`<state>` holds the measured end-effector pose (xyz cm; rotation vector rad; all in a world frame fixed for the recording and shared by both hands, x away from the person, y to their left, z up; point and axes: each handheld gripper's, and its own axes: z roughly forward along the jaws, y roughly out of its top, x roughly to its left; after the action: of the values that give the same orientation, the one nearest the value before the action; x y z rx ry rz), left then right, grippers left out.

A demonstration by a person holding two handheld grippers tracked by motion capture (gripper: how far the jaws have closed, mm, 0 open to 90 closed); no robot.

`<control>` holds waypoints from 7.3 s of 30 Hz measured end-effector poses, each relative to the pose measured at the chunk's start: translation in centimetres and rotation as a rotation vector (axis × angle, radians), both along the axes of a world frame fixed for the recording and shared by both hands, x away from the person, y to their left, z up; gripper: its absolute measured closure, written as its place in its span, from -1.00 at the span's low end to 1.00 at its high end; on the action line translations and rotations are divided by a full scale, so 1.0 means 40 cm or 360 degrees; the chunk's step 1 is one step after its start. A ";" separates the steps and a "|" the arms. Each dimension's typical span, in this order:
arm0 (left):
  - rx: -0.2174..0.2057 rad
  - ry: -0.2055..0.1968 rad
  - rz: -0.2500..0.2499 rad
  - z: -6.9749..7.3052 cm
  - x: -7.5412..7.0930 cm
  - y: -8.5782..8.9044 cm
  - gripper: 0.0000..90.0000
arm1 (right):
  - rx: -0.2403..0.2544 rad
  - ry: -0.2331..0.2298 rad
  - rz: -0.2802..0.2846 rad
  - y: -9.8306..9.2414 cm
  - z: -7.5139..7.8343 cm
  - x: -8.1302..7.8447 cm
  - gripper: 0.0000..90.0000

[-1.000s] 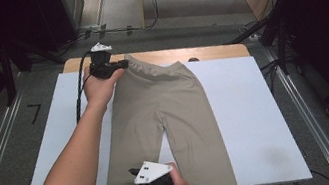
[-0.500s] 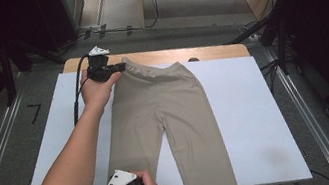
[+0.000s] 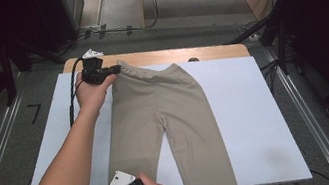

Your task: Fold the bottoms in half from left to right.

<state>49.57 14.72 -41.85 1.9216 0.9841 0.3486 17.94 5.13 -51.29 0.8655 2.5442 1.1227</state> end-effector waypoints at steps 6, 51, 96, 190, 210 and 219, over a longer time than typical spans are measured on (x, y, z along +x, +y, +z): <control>0.0010 -0.0023 0.0003 0.007 0.007 -0.002 1.00 | 0.0220 -0.0007 0.0135 -0.073 0.041 -0.025 0.96; 0.0245 0.0052 -0.0156 -0.031 0.076 -0.439 1.00 | 0.0132 -0.0169 -0.0639 -0.721 0.021 -0.240 0.96; 0.0114 0.0261 0.0064 -0.160 0.049 -0.239 0.93 | 0.0074 0.0063 -0.0474 -0.482 0.002 -0.094 0.95; -0.0319 -0.0047 -0.0288 -0.204 -0.583 0.342 -1.00 | 0.0176 0.0053 -0.0926 -0.422 0.075 0.852 0.90; -0.0235 -0.0073 -0.0262 -0.203 -0.589 0.329 -1.00 | 0.0198 0.0009 -0.0919 -0.491 0.103 0.735 -0.51; -0.0223 -0.0109 -0.0222 -0.186 -0.615 0.319 -1.00 | 0.0326 -0.0087 -0.0760 -0.514 0.124 0.486 -0.66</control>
<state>24.98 27.47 -49.27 1.8272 0.8037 0.2561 37.37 -15.42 -46.32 1.3773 2.0384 1.2301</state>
